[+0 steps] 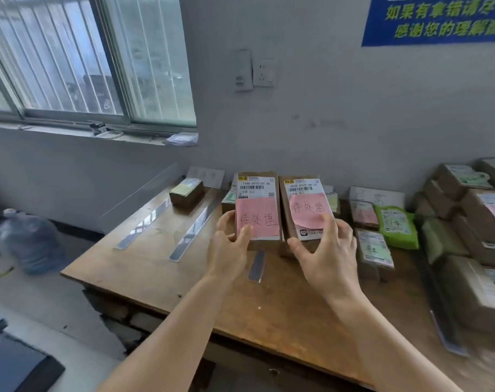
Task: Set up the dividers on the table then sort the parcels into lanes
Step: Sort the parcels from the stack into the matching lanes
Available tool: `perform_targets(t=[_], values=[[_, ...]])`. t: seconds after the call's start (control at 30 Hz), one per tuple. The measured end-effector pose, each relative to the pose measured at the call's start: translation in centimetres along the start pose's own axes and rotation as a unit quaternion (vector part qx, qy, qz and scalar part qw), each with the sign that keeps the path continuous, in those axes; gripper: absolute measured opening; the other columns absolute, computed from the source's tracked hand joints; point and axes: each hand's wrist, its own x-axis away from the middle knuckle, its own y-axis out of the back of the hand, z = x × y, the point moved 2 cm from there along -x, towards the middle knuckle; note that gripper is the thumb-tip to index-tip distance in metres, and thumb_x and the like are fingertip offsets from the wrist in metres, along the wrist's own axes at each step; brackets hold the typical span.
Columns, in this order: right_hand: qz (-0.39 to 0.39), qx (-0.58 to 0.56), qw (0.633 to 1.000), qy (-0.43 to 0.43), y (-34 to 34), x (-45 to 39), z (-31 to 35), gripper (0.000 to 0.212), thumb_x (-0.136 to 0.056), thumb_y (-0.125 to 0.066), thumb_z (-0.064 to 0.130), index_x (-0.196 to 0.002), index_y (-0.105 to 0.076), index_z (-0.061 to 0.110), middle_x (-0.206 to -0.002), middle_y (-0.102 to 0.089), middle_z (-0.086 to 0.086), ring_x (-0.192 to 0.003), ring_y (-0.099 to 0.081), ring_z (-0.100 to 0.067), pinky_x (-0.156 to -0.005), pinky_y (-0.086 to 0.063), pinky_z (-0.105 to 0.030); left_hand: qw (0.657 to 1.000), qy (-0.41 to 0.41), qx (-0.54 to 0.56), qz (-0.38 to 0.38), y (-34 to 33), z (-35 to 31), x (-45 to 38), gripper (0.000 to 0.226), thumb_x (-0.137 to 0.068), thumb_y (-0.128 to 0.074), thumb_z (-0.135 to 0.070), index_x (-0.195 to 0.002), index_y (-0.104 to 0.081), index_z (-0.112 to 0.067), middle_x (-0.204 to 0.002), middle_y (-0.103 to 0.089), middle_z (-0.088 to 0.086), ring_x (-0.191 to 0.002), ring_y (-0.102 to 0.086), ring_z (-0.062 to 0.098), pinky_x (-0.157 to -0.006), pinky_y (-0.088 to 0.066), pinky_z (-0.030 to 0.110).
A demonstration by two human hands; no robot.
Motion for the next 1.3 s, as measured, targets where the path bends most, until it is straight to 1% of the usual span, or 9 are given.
perform_targets(t=[0.13,0.3,0.47,0.63,0.83,0.93,1.03,1.2,1.3], values=[[0.011,-0.005,1.000,0.006,-2.9,-0.1,2.4,0.069,-0.083,-0.069,0.041,-0.138,-0.031,0.022,-0.138,-0.032,-0.005,-0.125,-0.028,-0.024,-0.100,-0.033,-0.035,1.000,0.017,0.012,0.000,3.1,1.4,-1.7,0.045,-0.095,-0.056,-0.034,-0.137,-0.039,-0.035,-0.113,-0.067,-0.001,-0.106,-0.061,0.016,-0.082,-0.046,0.026],[0.023,0.000,1.000,0.012,-6.3,-1.8,4.0,0.075,-0.083,-0.068,0.043,-0.142,-0.029,0.020,-0.138,-0.033,-0.005,-0.127,-0.027,-0.024,-0.105,-0.032,-0.038,0.999,0.026,0.021,-0.007,5.2,2.6,-4.7,0.045,-0.096,-0.056,-0.034,-0.138,-0.040,-0.034,-0.109,-0.069,-0.002,-0.106,-0.063,0.017,-0.097,-0.049,0.040],[0.032,-0.012,0.999,0.019,-9.9,-5.2,4.8,0.074,-0.083,-0.068,0.043,-0.142,-0.029,0.019,-0.138,-0.033,-0.006,-0.128,-0.027,-0.023,-0.104,-0.031,-0.035,0.999,0.031,0.036,-0.015,6.2,3.3,-8.7,0.043,-0.096,-0.055,-0.031,-0.136,-0.039,-0.034,-0.105,-0.067,-0.007,-0.103,-0.062,0.013,-0.083,-0.048,0.024],[0.039,-0.028,0.998,0.034,-14.3,-10.0,5.7,0.078,-0.081,-0.069,0.046,-0.142,-0.028,0.019,-0.133,-0.037,-0.005,-0.123,-0.031,-0.021,-0.097,-0.029,-0.029,0.999,0.036,0.018,-0.025,8.1,3.6,-14.5,0.041,-0.096,-0.057,-0.028,-0.135,-0.043,-0.029,-0.109,-0.067,-0.006,-0.105,-0.063,0.017,-0.094,-0.052,0.042],[0.077,-0.059,0.995,0.031,-19.1,-15.0,8.2,0.079,-0.082,-0.068,0.047,-0.144,-0.027,0.020,-0.140,-0.032,-0.006,-0.128,-0.029,-0.024,-0.101,-0.034,-0.035,0.996,0.063,-0.003,-0.066,11.9,4.1,-20.5,0.038,-0.098,-0.053,-0.025,-0.135,-0.043,-0.026,-0.110,-0.066,0.005,-0.098,-0.064,0.016,-0.077,-0.054,0.026],[0.096,-0.056,0.993,0.035,-21.9,-16.6,9.5,0.080,-0.083,-0.066,0.050,-0.145,-0.025,0.020,-0.139,-0.031,-0.006,-0.126,-0.030,-0.024,-0.099,-0.037,-0.035,0.992,0.096,-0.014,-0.078,13.9,5.6,-22.8,0.038,-0.099,-0.052,-0.027,-0.135,-0.043,-0.026,-0.107,-0.063,0.003,-0.096,-0.061,0.015,-0.077,-0.051,0.027],[0.116,-0.053,0.991,0.029,-24.8,-17.7,10.9,0.080,-0.084,-0.065,0.051,-0.145,-0.023,0.021,-0.138,-0.030,-0.005,-0.125,-0.030,-0.024,-0.098,-0.038,-0.035,0.988,0.125,-0.033,-0.086,15.7,7.4,-24.8,0.038,-0.098,-0.052,-0.027,-0.135,-0.043,-0.026,-0.111,-0.063,0.005,-0.099,-0.062,0.017,-0.066,-0.048,0.022],[0.131,-0.017,0.991,0.007,-29.4,-19.2,13.5,0.079,-0.087,-0.061,0.050,-0.147,-0.022,0.017,-0.136,-0.031,-0.012,-0.123,-0.030,-0.030,-0.100,-0.036,-0.038,0.981,0.163,-0.068,-0.074,18.7,10.8,-28.6,0.042,-0.099,-0.051,-0.028,-0.139,-0.040,-0.025,-0.111,-0.062,0.004,-0.081,-0.060,0.007,-0.057,-0.045,0.019],[0.132,0.010,0.991,-0.029,-32.5,-20.0,15.2,0.077,-0.087,-0.059,0.051,-0.146,-0.023,0.016,-0.135,-0.030,-0.013,-0.122,-0.031,-0.031,-0.099,-0.037,-0.039,0.979,0.177,-0.087,-0.050,20.4,13.1,-31.0,0.044,-0.099,-0.051,-0.027,-0.141,-0.040,-0.024,-0.110,-0.062,0.004,-0.081,-0.060,0.007,-0.054,-0.044,0.017]])
